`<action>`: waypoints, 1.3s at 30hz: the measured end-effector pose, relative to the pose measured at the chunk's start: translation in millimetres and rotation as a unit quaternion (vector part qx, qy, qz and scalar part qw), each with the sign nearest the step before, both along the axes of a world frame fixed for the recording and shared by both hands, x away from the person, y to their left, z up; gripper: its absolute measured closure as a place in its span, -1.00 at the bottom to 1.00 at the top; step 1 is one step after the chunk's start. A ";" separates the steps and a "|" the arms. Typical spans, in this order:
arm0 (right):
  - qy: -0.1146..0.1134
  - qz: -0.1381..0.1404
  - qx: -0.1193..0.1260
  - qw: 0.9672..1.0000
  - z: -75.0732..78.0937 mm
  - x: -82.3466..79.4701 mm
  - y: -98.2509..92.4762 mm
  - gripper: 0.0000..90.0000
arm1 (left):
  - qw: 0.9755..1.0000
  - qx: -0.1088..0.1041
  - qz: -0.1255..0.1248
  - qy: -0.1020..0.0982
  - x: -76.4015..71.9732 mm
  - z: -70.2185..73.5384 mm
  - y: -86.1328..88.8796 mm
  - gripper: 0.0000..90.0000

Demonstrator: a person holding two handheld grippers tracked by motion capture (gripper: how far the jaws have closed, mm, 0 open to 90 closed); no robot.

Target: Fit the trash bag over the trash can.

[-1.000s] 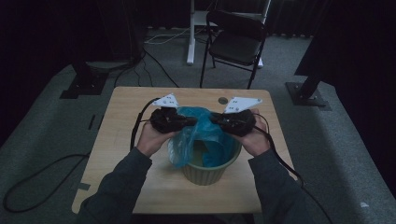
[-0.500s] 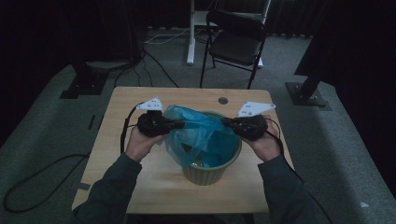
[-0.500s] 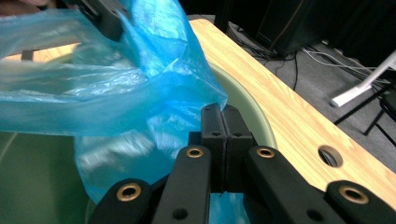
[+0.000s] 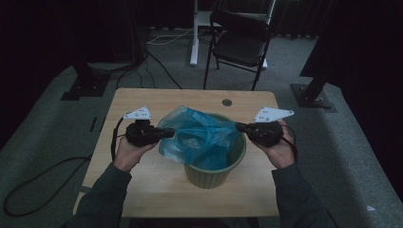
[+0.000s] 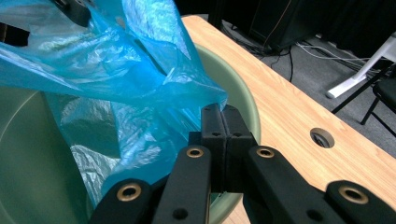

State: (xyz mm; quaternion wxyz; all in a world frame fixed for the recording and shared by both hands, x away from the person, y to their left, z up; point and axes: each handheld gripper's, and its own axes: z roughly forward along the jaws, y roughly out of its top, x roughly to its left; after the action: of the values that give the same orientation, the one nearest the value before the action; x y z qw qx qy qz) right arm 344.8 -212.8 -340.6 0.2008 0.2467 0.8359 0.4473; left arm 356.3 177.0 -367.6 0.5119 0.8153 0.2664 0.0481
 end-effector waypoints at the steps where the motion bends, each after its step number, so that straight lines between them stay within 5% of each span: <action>1: 0.000 0.006 0.000 1.000 -0.6 0.0 1.0 0.99 | 1.000 -0.004 -0.003 -0.004 -0.8 1.9 -0.3 0.83; 8: -0.007 0.035 0.011 0.999 5.4 -2.1 8.0 0.25 | 1.000 0.004 -0.012 -0.018 -4.2 6.6 -7.8 0.74; 18: -0.030 0.039 0.053 0.997 30.7 -4.5 4.8 0.06 | 1.000 0.009 -0.016 -0.022 -5.1 7.6 -16.6 0.75; 23: -0.033 0.029 0.044 0.998 32.4 -1.9 12.5 0.13 | 0.999 0.006 -0.032 -0.026 -7.5 9.7 -22.3 0.72; 27: -0.024 0.021 0.011 0.999 25.7 4.2 20.6 0.68 | 0.998 -0.001 -0.034 -0.045 -9.2 16.0 -20.0 0.57; 34: -0.020 0.012 0.004 1.000 23.2 8.4 23.1 0.87 | 0.997 -0.019 0.020 -0.074 -5.0 30.2 -5.7 0.28; 39: -0.018 0.018 0.008 1.000 23.7 8.9 22.9 0.92 | 0.996 0.000 0.055 -0.076 7.3 29.4 -7.8 0.08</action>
State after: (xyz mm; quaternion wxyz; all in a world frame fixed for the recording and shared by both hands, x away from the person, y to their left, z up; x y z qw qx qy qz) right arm 353.7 -190.0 -316.9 0.2055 0.2252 0.8328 0.4621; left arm 363.7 169.2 -338.2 0.5275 0.7932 0.2711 0.1379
